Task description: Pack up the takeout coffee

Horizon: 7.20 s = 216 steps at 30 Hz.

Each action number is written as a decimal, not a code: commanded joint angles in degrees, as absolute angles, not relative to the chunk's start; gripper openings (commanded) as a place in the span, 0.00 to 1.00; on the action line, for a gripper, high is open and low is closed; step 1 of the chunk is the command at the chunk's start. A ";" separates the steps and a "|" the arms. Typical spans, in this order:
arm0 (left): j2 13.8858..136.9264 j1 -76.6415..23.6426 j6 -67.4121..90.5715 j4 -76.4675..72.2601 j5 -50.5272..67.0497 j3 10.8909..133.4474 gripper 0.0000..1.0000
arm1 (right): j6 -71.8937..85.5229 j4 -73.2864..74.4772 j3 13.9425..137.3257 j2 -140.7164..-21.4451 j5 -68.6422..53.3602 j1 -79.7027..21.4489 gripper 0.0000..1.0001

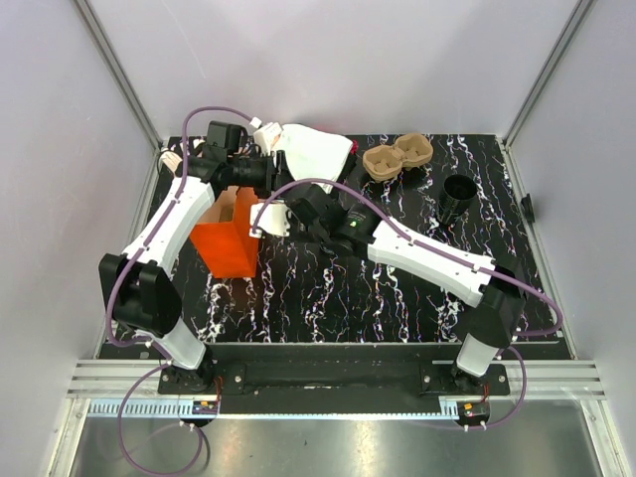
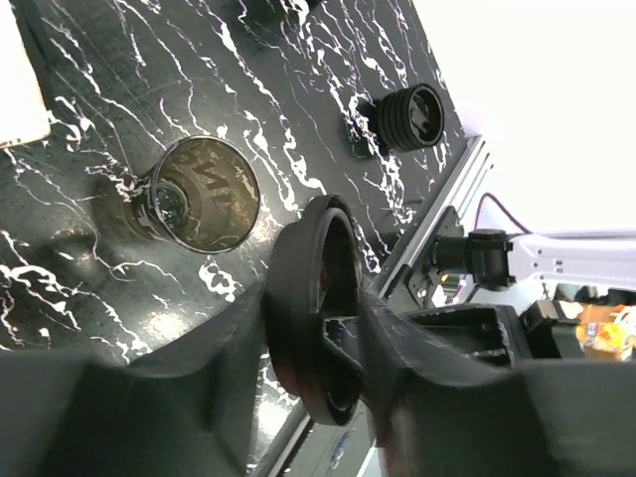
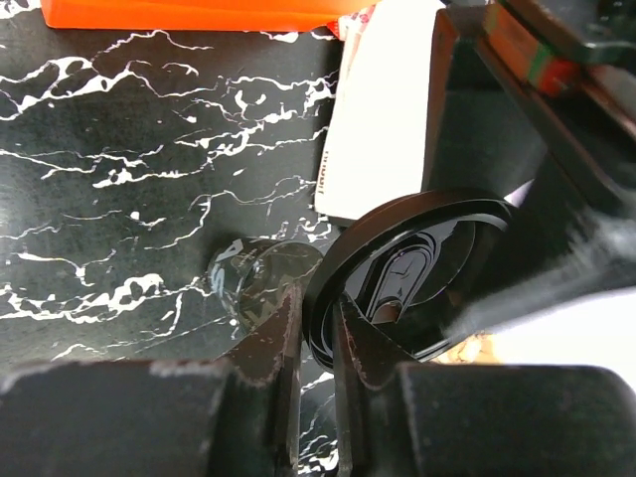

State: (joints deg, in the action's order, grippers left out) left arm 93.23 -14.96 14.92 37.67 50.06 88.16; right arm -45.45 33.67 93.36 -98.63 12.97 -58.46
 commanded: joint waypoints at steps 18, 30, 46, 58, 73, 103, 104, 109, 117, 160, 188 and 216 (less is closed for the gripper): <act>94.92 -14.59 8.44 44.04 53.61 114.60 0.99 | -29.45 47.37 104.32 -85.17 -9.13 -52.65 0.15; 90.53 -17.83 0.55 44.81 53.00 116.81 0.99 | -23.30 47.11 103.01 -80.16 -18.90 -40.35 0.15; 97.11 -39.19 -14.14 49.31 3.01 106.26 0.99 | -14.59 37.00 90.54 -72.95 -23.11 -5.99 0.13; 110.65 -39.82 -26.27 48.96 -21.08 110.31 0.99 | -11.87 34.01 87.28 -71.81 -27.24 -1.23 0.13; 107.05 -34.10 -31.64 47.64 -27.33 96.52 0.99 | -10.11 32.17 85.08 -71.02 -30.23 -1.14 0.14; 93.70 -29.88 -36.65 41.31 -35.25 66.45 0.99 | -7.21 32.78 82.71 -69.52 -39.55 -1.23 0.15; 93.34 -29.88 -36.91 40.44 -35.07 66.27 0.99 | -7.12 32.87 82.53 -69.43 -39.90 -1.32 0.15; 92.11 -30.32 -34.37 41.39 -27.81 73.02 0.99 | -6.86 32.87 81.65 -70.05 -40.87 -3.68 0.16; 91.14 -31.82 -25.32 44.56 -5.12 91.99 0.99 | -4.66 32.26 82.09 -73.12 -45.86 -8.35 0.16; 85.78 -27.33 -8.70 22.50 79.19 88.07 0.99 | -5.19 36.65 87.18 -80.94 -83.32 -22.85 0.23; 84.90 -29.71 -6.68 23.29 79.54 87.36 0.44 | -5.45 36.48 92.20 -84.20 -79.54 -23.38 0.24; 91.65 -27.95 -13.53 45.95 71.28 93.77 0.10 | -43.91 65.02 109.50 -79.72 -40.09 -22.23 0.93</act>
State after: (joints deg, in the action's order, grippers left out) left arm 88.07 -28.49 -8.01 35.00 74.96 89.78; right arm -29.45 55.51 104.53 -82.48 -48.38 -21.12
